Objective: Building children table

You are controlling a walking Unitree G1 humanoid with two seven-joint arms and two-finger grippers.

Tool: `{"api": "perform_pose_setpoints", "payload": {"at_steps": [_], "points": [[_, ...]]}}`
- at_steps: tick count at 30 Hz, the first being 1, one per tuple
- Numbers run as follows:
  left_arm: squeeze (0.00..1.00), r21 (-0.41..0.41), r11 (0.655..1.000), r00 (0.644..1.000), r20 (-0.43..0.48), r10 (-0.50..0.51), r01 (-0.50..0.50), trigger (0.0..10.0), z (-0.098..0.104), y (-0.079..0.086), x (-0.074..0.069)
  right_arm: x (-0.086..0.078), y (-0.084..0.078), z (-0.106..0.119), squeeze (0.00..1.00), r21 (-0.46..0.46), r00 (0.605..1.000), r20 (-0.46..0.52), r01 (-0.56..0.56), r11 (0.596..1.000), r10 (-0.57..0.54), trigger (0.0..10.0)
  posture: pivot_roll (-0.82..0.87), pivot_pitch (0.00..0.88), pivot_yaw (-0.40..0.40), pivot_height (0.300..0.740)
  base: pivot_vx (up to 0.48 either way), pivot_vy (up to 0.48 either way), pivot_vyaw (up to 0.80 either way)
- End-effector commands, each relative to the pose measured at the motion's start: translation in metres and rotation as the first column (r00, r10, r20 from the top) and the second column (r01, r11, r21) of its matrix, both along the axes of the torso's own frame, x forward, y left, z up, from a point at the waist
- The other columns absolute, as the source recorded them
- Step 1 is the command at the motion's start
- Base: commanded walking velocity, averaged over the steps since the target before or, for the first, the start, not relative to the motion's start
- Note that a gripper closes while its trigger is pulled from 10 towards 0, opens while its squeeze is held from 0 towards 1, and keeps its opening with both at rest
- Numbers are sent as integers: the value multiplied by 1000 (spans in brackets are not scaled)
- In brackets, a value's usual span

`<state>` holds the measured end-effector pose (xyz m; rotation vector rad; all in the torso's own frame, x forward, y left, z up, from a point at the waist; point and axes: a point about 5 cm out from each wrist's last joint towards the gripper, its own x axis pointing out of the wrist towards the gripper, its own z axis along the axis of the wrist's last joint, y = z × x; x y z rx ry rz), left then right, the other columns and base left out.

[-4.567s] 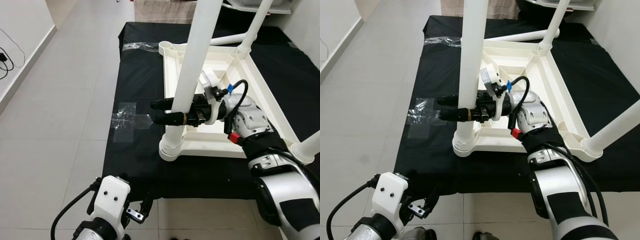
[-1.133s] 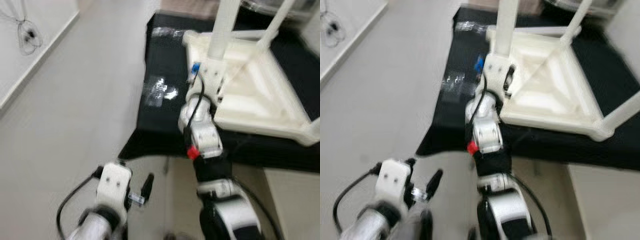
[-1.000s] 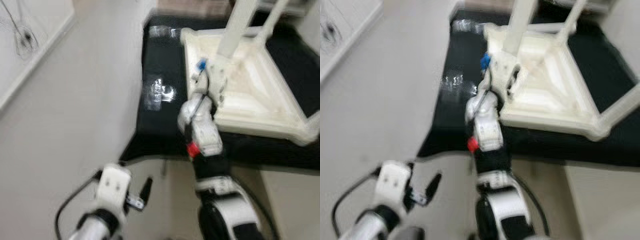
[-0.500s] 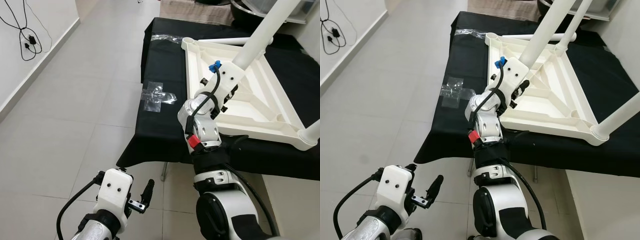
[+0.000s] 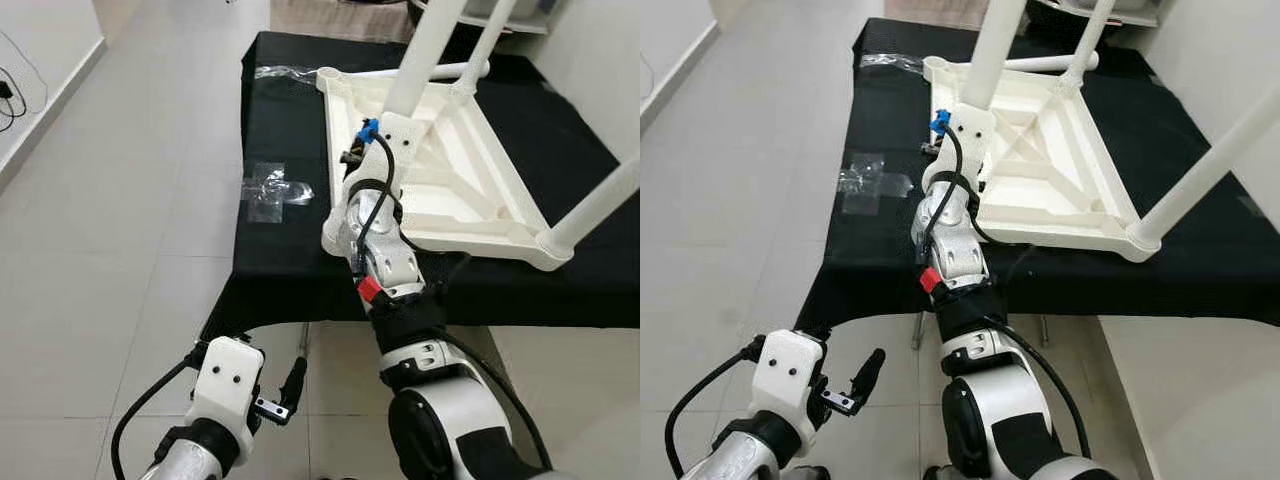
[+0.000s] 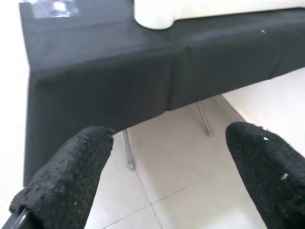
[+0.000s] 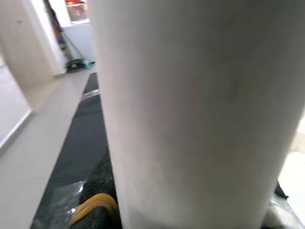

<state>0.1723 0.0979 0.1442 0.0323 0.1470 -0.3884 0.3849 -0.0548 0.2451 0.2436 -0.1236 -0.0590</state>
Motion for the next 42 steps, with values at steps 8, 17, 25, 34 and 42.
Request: {"api": "perform_pose_setpoints", "payload": {"at_steps": [8,17,25,34,42], "points": [[0,-11,1000,1000,-11,2,-2,10000,-7,-2,7,5,3,16,0,71,976,76,-210,975,205,10000,132,131,-116,740,0,0,0],[1000,-41,999,1000,-11,20,-20,10000,-9,0,19,-3,-18,64,0,146,932,246,-309,940,268,10000,124,114,-108,740,0,0,0],[0,191,982,993,120,-15,-8,10000,1,5,39,-18,-19,36,0,184,921,191,-374,909,340,10000,119,110,-105,740,0,0,0],[0,356,933,975,222,-32,-50,10000,11,5,93,-36,-10,1,0,285,912,88,-409,867,401,10000,105,98,-90,740,0,0,0],[0,416,905,962,271,-37,-83,10000,19,-1,126,-44,-3,0,0,284,896,78,-440,852,436,10000,89,88,-88,740,0,0,0]]}}
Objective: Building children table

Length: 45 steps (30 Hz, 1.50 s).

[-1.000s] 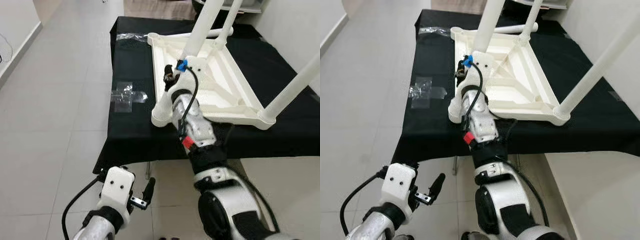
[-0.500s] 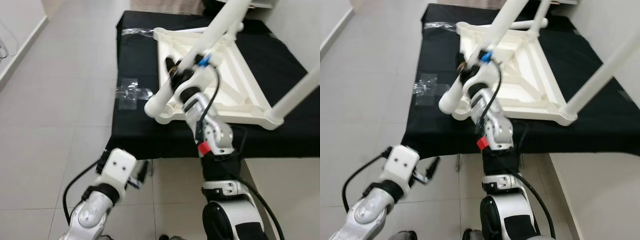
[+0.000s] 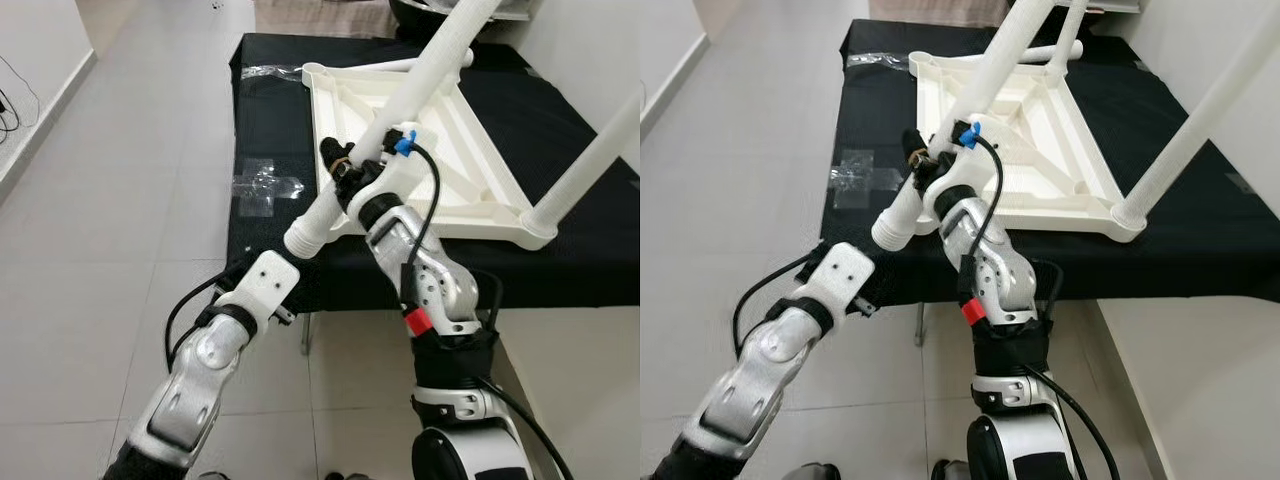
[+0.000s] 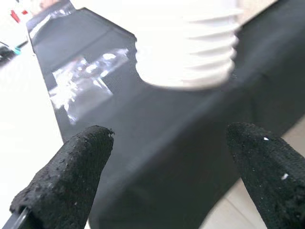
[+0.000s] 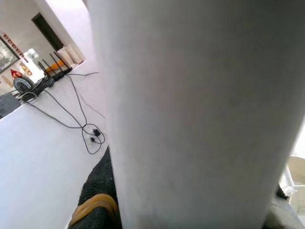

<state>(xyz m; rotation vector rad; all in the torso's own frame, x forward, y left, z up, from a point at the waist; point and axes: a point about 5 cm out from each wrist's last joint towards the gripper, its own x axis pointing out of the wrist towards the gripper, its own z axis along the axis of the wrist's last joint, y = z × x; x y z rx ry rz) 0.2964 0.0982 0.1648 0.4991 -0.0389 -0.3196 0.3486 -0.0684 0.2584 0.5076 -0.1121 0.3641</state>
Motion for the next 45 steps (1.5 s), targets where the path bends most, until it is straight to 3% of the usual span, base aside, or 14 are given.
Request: {"api": "perform_pose_setpoints", "payload": {"at_steps": [1,11,17,31,32,35,36,43,45], "points": [[0,13,1000,1000,23,-5,4,10000,2,-5,9,-10,13,-14,0,46,998,-46,-46,998,48,10000,89,87,-91,740,0,0,0],[0,3,997,995,59,-82,82,10000,10,-28,23,-20,20,-15,0,49,994,-66,-83,995,86,10000,89,86,-87,740,0,0,0],[0,3,984,983,38,-178,178,10000,8,-42,21,-24,24,-16,0,45,993,-73,-95,994,98,10000,89,83,-86,740,0,0,0],[0,21,988,987,41,-155,155,10000,3,-43,26,-26,23,-14,0,41,993,-72,-87,995,90,10000,92,66,-83,740,0,0,0],[0,15,992,991,23,-128,128,3569,0,-41,28,-26,22,-14,0,41,994,-73,-84,996,87,10000,91,61,-83,740,0,0,0],[0,12,993,992,17,-121,121,3569,-1,-40,28,-26,22,-14,0,42,993,-74,-84,996,87,10000,91,61,-83,740,0,0,0],[0,9,992,992,17,-124,124,0,-1,-40,28,-26,22,-14,0,40,993,-74,-85,996,88,10000,90,50,-80,740,0,0,0],[0,12,989,988,26,-149,149,0,-2,-41,27,-29,24,-16,0,13,994,-59,-86,996,87,10000,91,42,-79,740,0,0,0],[0,19,989,989,20,-149,148,0,-4,-40,27,-28,21,-16,0,-30,999,-22,-48,998,47,10000,92,43,-80,740,0,0,0]]}}
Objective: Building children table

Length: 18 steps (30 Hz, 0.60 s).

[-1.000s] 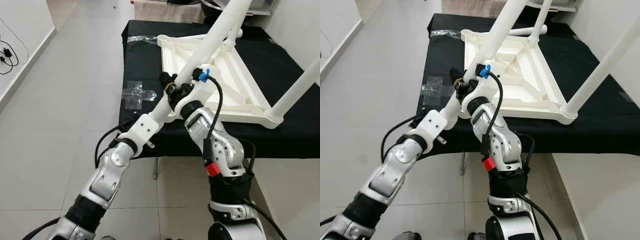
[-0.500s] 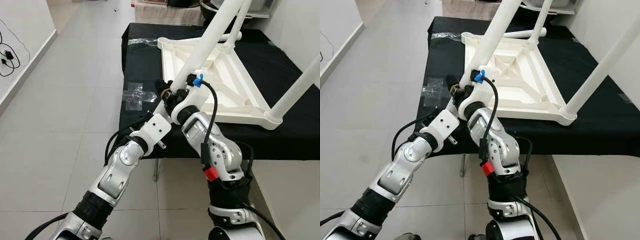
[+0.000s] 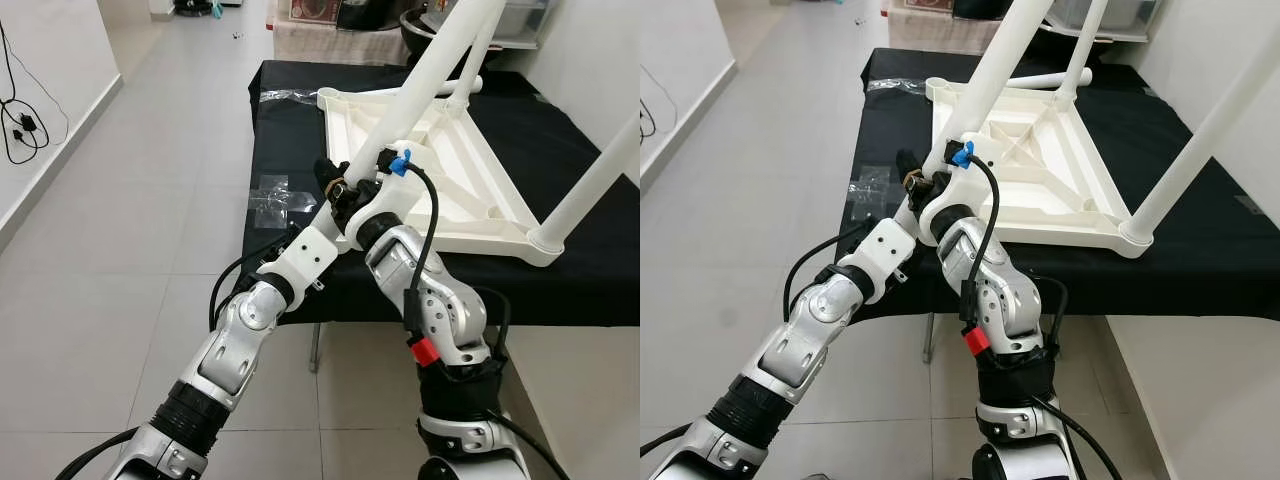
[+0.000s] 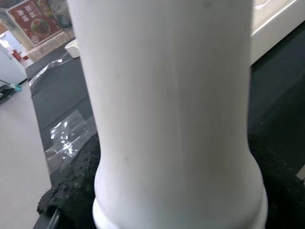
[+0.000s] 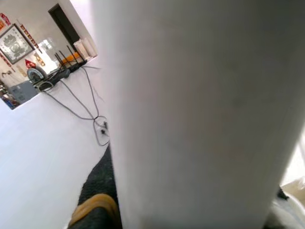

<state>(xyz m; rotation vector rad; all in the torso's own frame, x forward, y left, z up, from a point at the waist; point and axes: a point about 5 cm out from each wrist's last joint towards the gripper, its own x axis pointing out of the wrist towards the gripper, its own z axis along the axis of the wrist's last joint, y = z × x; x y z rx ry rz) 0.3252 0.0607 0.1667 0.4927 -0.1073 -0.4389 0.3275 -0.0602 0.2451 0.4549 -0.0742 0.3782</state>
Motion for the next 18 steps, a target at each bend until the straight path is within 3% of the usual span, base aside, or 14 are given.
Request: {"api": "perform_pose_setpoints", "payload": {"at_steps": [1,7,8,9,10,13,18], "points": [[0,35,999,1000,-18,-23,23,10000,-7,0,-3,-6,10,-5,1000,16,1000,12,-25,1000,24,10000,94,44,-77,740,0,0,0],[0,52,998,999,-26,-38,39,10000,-10,7,-7,-1,0,-11,1000,-8,999,30,-27,1000,27,10000,100,46,-73,740,0,0,0],[0,47,998,998,-35,-49,51,10000,-11,11,-10,3,-9,-13,902,-23,999,38,-22,1000,23,10000,102,46,-71,740,0,0,0],[0,47,998,998,-35,-49,51,10000,-11,11,-10,3,-9,-13,902,-23,999,38,-22,1000,23,10000,102,46,-71,740,0,0,0],[0,48,997,997,-43,-62,64,10000,-12,16,-14,5,-16,-13,0,-30,998,60,-35,999,37,10000,110,50,-69,740,0,0,0],[0,-10,992,989,-82,-122,122,10000,-11,28,-26,10,-32,-10,0,-43,984,105,-141,989,144,10000,112,51,-65,740,0,0,0],[0,-123,968,964,-124,-234,219,10000,-6,32,-40,12,-40,-10,0,-56,953,126,-270,961,275,10000,117,52,-62,740,0,0,0]]}}
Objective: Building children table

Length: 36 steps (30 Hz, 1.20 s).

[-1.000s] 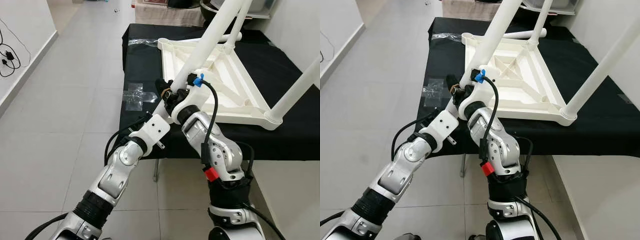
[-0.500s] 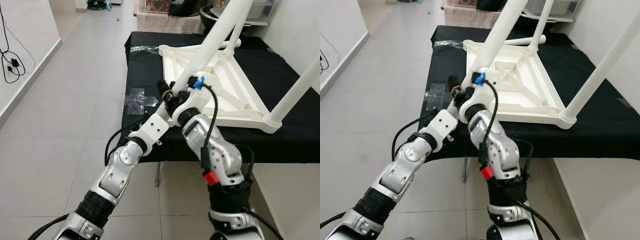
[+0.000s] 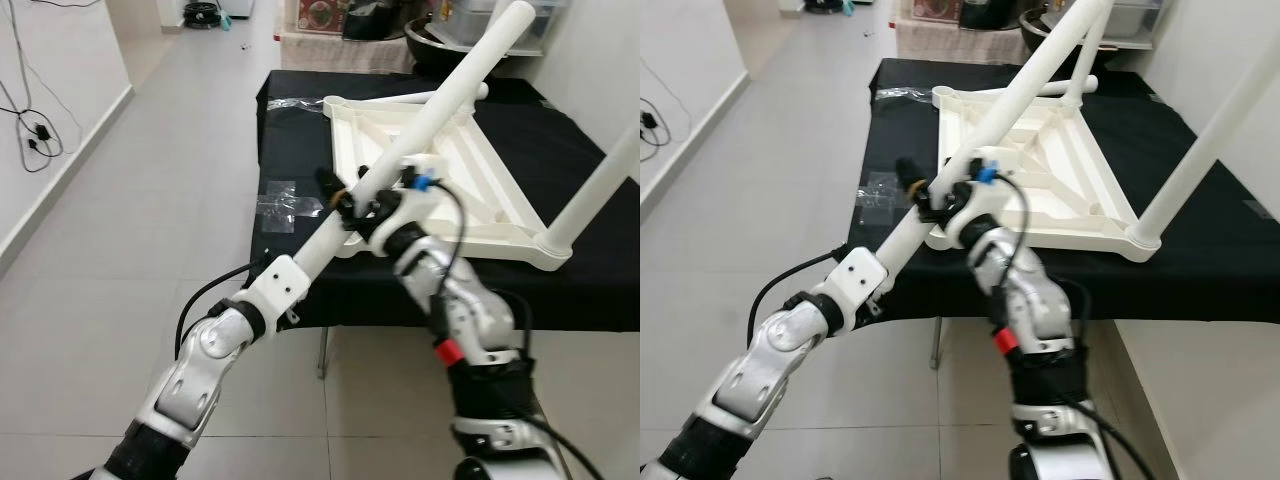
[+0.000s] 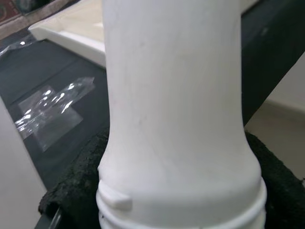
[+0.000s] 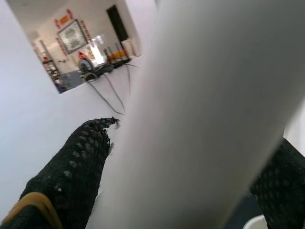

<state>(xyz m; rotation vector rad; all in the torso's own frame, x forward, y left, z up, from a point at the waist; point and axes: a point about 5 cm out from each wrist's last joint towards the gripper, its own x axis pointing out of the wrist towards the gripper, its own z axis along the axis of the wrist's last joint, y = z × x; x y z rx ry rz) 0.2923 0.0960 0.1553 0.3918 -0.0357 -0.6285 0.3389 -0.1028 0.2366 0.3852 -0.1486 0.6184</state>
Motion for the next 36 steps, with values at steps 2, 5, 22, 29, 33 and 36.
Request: {"api": "perform_pose_setpoints", "payload": {"at_steps": [2,5,22,29,33,36], "points": [[0,-116,983,986,-65,-153,145,10000,6,-4,-19,0,-3,-2,0,36,986,-21,-165,986,166,10000,124,53,-62,740,0,0,0],[0,-147,973,976,-101,-195,179,10000,5,-3,-28,-2,-4,-2,0,52,966,-24,-257,965,259,10000,125,54,-62,740,0,0,0],[0,-341,909,883,-312,-349,239,10000,-5,4,-78,-33,-4,-4,0,56,706,14,-708,704,708,10000,130,56,-63,740,0,0,0],[0,-379,875,806,-389,-446,301,10000,-14,-3,-102,-49,-4,-11,0,48,560,-2,-828,559,829,10000,128,58,-67,740,0,0,0],[0,-406,856,782,-396,-481,320,10000,-11,-7,-105,-50,-3,-11,0,47,540,-4,-841,539,842,10000,126,61,-67,740,0,0,0],[0,-445,830,751,-405,-522,337,10000,-6,-7,-105,-51,1,-13,0,42,516,-16,-856,516,857,10000,125,67,-66,740,0,0,0]]}}
